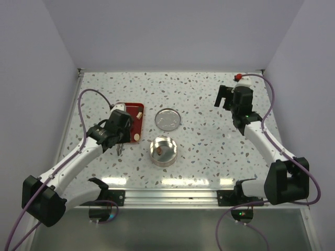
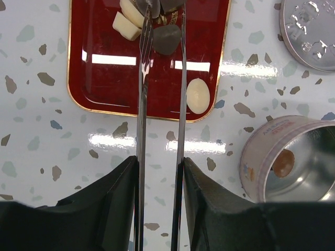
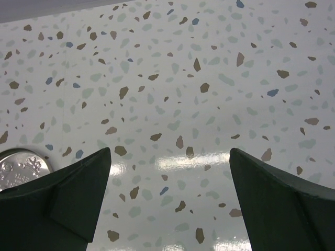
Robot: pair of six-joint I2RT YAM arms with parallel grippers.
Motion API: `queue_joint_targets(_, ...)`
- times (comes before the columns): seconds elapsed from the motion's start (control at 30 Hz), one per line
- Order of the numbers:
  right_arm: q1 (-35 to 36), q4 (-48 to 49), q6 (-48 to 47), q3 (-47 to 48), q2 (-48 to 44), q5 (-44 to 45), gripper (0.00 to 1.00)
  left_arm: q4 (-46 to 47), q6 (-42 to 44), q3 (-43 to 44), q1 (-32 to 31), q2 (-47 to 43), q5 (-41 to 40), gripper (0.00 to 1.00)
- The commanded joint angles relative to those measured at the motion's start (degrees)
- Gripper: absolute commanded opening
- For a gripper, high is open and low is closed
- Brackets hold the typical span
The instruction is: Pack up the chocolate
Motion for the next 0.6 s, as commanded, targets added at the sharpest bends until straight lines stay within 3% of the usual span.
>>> queue_joint_targets(0.0,-0.22,0.60,1.22,2.75,0.56,-0.98,0.99,1.75,-1.63,-0.91,0.37,-0.28,-2.39,0.43)
queue_joint_targets(0.57,-0.22,-0.63,1.13,3.54,0.21,-1.15,0.99,6.76,0.12,-3.38,0.37,1.39,-1.16,0.48)
